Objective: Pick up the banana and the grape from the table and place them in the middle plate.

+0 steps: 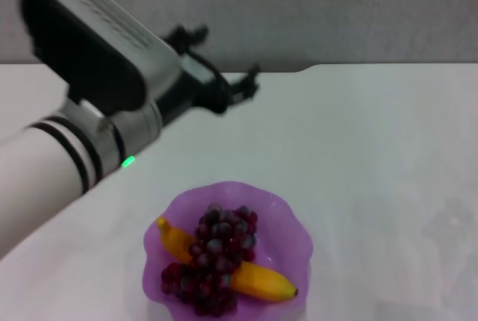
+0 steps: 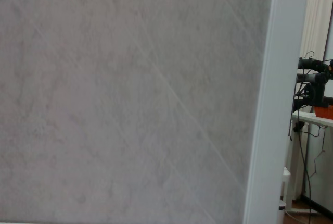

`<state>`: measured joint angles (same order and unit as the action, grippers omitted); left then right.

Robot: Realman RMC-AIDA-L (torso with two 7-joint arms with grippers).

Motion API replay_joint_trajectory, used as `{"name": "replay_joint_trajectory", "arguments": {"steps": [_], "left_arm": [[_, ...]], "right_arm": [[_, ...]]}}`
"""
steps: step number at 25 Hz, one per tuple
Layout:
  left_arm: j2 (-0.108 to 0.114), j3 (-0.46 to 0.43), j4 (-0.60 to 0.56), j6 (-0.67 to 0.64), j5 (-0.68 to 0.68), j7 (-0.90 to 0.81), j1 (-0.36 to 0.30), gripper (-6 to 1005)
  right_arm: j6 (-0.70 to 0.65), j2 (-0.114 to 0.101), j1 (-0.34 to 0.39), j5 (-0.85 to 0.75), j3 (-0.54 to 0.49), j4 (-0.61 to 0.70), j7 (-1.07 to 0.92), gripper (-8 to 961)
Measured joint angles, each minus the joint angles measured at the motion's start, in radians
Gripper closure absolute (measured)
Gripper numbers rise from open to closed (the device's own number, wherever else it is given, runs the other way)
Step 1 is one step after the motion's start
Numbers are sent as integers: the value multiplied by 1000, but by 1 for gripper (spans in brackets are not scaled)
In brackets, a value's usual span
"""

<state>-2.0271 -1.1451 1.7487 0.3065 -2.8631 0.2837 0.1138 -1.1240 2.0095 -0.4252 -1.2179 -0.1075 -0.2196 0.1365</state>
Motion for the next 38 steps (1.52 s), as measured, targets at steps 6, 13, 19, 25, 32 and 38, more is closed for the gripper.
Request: {"name": "replay_joint_trajectory", "arguments": {"steps": [6,13,19,25,32,38], "left_arm": [[-1,-12,-42,-296,2,-3,-79,111],[-2,6,-296,-866,11,-8,-112,157],[-2,5,-480,-1123,30,-6,-88,197],[-4,-13,-626,-1130,121,-6,-25,217],[-4,-57,-800,-1142,234,-5,44,259],[-4,-64,-903,-1166,385,-2,71,309]], "right_arm": [[0,0,0,0,0,0,0,932],[-1,0,0,0,0,0,0,932],[-1,0,0,0,2,0,0,932],[0,0,-4,0,2,-1,0,932],[0,0,-8,0,2,-2,0,932],[0,1,-9,0,2,-2,0,932]]}}
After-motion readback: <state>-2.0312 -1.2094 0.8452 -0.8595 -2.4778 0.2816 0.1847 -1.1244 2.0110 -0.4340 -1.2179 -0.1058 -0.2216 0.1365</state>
